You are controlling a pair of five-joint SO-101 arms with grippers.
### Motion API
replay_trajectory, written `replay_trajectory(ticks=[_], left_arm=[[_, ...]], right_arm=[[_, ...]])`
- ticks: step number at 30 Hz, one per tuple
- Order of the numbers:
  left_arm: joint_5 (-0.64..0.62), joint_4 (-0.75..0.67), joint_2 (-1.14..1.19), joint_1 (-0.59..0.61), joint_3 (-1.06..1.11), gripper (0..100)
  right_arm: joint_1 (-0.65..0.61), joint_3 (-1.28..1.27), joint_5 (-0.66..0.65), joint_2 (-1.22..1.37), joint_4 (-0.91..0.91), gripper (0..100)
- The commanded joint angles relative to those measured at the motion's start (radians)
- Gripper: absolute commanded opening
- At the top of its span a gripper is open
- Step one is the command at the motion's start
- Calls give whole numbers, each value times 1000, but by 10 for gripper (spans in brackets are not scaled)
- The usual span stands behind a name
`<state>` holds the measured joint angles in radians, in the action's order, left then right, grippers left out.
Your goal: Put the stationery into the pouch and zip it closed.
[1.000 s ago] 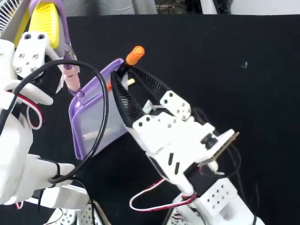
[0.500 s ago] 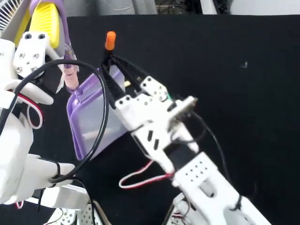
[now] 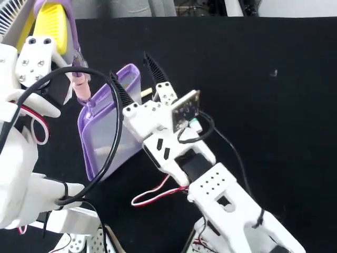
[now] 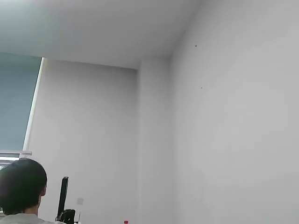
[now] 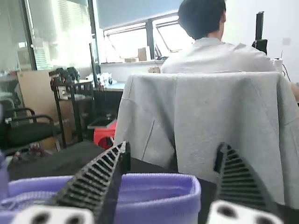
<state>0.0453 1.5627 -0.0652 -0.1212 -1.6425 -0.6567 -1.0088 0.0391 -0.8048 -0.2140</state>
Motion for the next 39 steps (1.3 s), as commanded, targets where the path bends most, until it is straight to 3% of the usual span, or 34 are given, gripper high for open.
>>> replay_trajectory(ticks=[1,7,14,17,26,33,39], left_arm=[[-2,0,-11,10,-19,29],[-2,-35,-12,173,-21,29],[-9,-132,-9,401,-19,29],[-3,-124,-12,412,-19,29],[-2,-60,-14,412,-19,29],[-5,-52,-12,412,-19,29],[-3,-51,-12,412,-19,29]], right_arm=[[-9,185,-114,-107,265,320],[117,463,-215,-213,631,281],[167,573,-451,-147,775,276],[181,599,-563,-27,792,276],[324,665,-588,423,798,276],[270,694,-918,622,864,276],[204,714,-1096,697,1020,276]])
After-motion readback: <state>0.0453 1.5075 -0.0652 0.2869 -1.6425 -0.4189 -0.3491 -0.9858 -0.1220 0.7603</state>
